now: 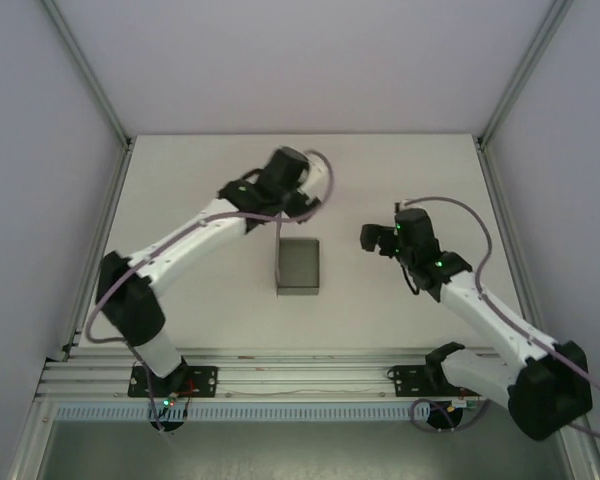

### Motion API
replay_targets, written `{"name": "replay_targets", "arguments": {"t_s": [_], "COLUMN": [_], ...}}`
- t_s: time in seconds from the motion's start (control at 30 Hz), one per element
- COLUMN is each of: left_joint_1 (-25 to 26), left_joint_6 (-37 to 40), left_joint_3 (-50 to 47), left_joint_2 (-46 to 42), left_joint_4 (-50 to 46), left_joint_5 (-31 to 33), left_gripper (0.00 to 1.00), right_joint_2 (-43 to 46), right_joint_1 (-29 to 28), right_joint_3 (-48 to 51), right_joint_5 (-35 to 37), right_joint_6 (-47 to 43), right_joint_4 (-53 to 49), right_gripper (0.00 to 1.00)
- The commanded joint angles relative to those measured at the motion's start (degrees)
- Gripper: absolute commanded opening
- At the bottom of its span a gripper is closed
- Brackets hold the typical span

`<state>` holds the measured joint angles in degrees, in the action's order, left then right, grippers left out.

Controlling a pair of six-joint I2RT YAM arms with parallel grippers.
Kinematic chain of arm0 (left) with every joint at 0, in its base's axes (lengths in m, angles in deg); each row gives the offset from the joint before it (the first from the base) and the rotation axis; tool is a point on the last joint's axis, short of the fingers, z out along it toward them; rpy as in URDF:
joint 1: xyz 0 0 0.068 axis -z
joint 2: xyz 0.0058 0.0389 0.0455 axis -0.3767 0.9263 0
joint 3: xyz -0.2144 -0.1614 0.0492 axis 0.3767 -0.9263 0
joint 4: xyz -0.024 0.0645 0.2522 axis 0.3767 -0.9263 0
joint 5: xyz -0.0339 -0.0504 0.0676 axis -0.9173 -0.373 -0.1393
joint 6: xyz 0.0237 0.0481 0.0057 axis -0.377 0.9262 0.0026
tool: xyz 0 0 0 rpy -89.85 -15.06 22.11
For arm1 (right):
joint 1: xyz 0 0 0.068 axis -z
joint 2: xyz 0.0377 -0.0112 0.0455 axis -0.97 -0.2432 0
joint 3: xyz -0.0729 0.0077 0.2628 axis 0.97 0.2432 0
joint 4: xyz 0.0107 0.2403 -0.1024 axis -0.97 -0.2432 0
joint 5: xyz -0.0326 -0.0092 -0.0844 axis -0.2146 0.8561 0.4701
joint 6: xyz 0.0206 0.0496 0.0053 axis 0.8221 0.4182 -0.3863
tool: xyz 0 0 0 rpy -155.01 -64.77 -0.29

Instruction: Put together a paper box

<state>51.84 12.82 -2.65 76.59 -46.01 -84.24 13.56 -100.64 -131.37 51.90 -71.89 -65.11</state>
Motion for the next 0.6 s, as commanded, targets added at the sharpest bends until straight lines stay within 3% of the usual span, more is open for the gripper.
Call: {"name": "replay_targets", "arguments": {"t_s": [0.0,0.1,0.27,0.47,0.57], "left_joint_1": [-5.2,-9.9,-15.9,-18.5,-18.9], "left_joint_6": [-18.4,-24.4,-29.2,-29.4,-29.6], "left_joint_3": [-10.0,-19.3,-29.1,-33.8,-34.4], "left_joint_2": [-5.4,-10.0,-15.2,-19.1,-19.5], "left_joint_4": [3.2,3.3,2.0,2.1,1.8], "left_joint_5": [2.4,3.1,2.2,1.7,2.1], "left_gripper": [1.00,1.00,1.00,1.00,1.00], "right_joint_2": [-9.7,-22.6,-39.4,-46.4,-47.0], "right_joint_1": [-2.4,-5.2,-7.8,-8.8,-9.2], "right_joint_3": [-8.2,-20.2,-37.1,-42.3,-41.3], "right_joint_5": [-13.9,-16.7,-20.7,-23.5,-20.8], "right_joint_6": [-19.9,-29.4,-37.9,-38.3,-33.9], "right_joint_4": [-0.5,-8.3,-20.5,-19.2,-13.8], "right_gripper": [1.00,0.99,0.85,0.68,0.46]}}
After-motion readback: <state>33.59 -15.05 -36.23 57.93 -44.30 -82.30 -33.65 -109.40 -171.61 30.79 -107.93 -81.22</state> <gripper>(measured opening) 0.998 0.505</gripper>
